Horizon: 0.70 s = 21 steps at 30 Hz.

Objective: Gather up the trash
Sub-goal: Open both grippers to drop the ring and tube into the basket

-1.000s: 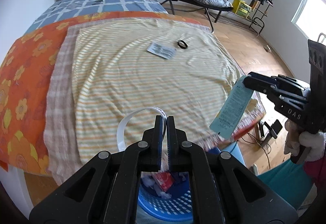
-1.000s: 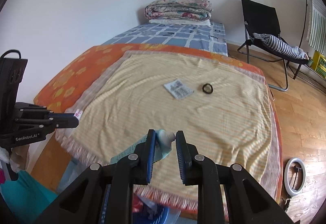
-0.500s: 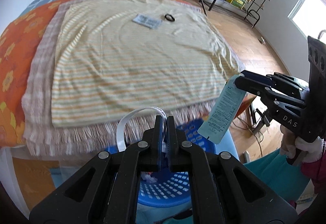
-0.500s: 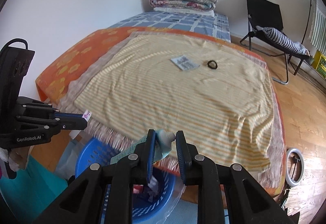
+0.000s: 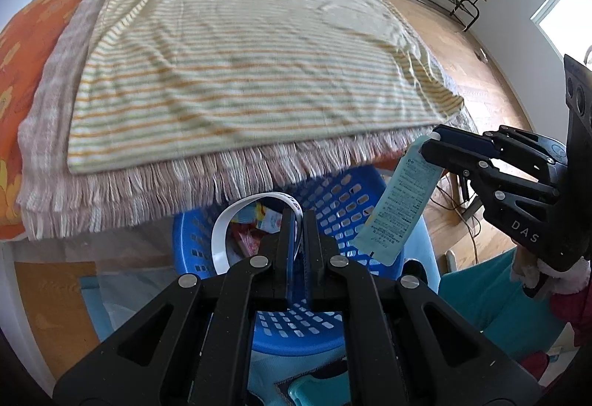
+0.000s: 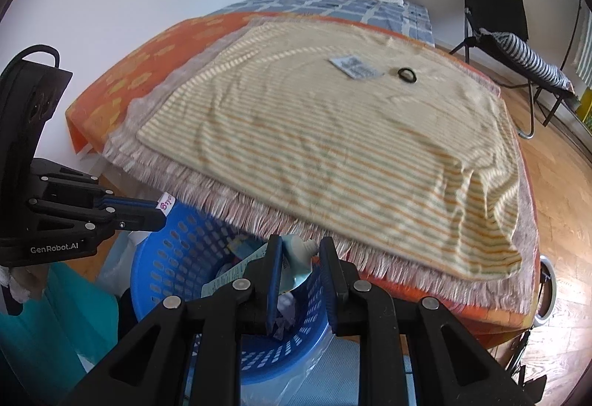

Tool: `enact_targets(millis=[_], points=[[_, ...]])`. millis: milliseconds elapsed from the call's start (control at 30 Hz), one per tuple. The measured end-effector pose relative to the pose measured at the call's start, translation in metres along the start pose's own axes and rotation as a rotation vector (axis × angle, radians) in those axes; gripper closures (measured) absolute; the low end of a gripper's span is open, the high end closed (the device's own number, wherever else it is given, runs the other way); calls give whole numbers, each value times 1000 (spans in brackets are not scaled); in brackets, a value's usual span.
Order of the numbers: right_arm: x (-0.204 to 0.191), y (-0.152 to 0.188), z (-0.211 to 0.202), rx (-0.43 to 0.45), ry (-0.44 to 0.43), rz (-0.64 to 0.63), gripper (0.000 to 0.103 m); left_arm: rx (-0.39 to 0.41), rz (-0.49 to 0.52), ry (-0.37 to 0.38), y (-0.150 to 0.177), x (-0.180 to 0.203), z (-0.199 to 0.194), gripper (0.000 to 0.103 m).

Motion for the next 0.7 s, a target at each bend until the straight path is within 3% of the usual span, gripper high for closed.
enact_targets(millis=[433,533,600,700], points=[[-1,14,14,-52,-20,26,83,-45,3,-23,8,-1,12,101],[2,14,14,-54,-23,43,77,-62,2,-27,9,-1,15,100],[4,15,13,-54,-27,56,76,-68,7,-33,9,0,17,97],[7,15,13,-54,-27,71,68,-63,10,-44,10,-1,16,71]])
Point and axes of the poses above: each gripper's, at about its wrist camera, not at the fingertips, and z roughly the way its jaws point, x to its right, y to its underside, the point moved 9 cm from there along z, roughly the way its jaws point, and after that the axes turned 13 degrees about -y, right-handed, at the moved point
